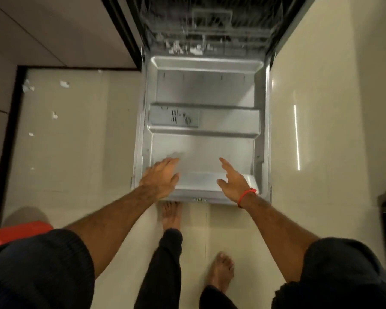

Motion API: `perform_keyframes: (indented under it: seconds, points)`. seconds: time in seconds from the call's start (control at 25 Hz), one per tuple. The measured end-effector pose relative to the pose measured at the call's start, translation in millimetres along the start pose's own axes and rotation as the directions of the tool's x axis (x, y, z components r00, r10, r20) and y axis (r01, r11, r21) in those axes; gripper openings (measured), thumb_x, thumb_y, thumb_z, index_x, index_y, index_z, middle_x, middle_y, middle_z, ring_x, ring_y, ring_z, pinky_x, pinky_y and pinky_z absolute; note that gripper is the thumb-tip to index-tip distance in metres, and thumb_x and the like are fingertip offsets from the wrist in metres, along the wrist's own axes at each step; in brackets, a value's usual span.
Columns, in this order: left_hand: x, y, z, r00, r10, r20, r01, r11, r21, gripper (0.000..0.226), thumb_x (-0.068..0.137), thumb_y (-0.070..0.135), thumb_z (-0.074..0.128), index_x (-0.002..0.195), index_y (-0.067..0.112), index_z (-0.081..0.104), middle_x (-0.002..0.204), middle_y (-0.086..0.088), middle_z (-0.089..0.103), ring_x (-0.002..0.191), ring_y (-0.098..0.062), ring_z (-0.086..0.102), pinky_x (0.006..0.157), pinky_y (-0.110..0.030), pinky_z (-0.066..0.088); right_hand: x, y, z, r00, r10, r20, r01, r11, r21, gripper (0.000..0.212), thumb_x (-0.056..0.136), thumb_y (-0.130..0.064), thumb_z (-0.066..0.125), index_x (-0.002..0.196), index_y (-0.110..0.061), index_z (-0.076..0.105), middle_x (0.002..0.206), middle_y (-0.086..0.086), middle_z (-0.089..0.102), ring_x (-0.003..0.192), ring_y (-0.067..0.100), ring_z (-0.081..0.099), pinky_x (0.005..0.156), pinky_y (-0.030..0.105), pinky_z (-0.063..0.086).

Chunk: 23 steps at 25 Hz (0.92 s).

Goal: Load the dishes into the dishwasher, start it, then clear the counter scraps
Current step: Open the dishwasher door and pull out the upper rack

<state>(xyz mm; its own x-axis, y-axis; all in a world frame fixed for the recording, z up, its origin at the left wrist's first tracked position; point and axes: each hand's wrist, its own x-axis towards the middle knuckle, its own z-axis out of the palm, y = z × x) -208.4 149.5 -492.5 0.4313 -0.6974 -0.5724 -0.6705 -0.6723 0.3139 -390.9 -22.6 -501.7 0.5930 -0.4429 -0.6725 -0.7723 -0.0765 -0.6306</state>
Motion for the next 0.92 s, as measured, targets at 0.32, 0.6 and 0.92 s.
perform_keyframes:
  seconds: [0.32, 0.6, 0.92]
  points:
    - [100.4, 52.1, -266.7, 0.930, -0.365, -0.051, 0.073, 0.317, -0.945, 0.044, 0.099, 0.061, 0.048, 0.130, 0.030, 0.052, 0.136, 0.001, 0.055, 0.114, -0.022, 0.060, 0.097, -0.046, 0.056, 88.9, -248.1, -158.0, 0.975, 0.045, -0.218, 0.168, 0.492, 0.854, 0.058, 0.094, -0.027, 0.066, 0.145, -0.016, 0.041, 0.133, 0.011, 0.060, 0.121, 0.030, 0.058, 0.103, 0.046, 0.048]
    - [205.1, 50.3, -382.2, 0.974, -0.224, -0.022, -0.081, -0.255, -0.964, 0.077, 0.085, 0.080, 0.050, 0.142, 0.030, 0.040, 0.126, -0.010, 0.051, 0.113, -0.029, 0.057, 0.092, -0.062, 0.054, 183.4, -345.2, -243.3, 0.962, -0.015, -0.273, 0.269, 0.224, 0.937, 0.067, 0.054, -0.067, 0.085, 0.099, -0.025, 0.060, 0.081, -0.002, 0.065, 0.092, 0.020, 0.062, 0.107, 0.054, 0.043]
    - [292.6, 55.1, -417.1, 0.973, -0.232, 0.019, -0.050, -0.289, -0.956, 0.112, 0.063, 0.069, 0.081, 0.153, 0.034, 0.024, 0.153, -0.028, 0.035, 0.115, -0.054, 0.059, 0.067, -0.066, 0.058, 222.2, -357.1, -289.8, 0.934, 0.199, -0.296, 0.258, 0.195, 0.946, 0.076, 0.070, -0.052, 0.082, 0.130, -0.019, 0.049, 0.116, 0.019, 0.060, 0.089, 0.040, 0.065, 0.061, 0.061, 0.057]
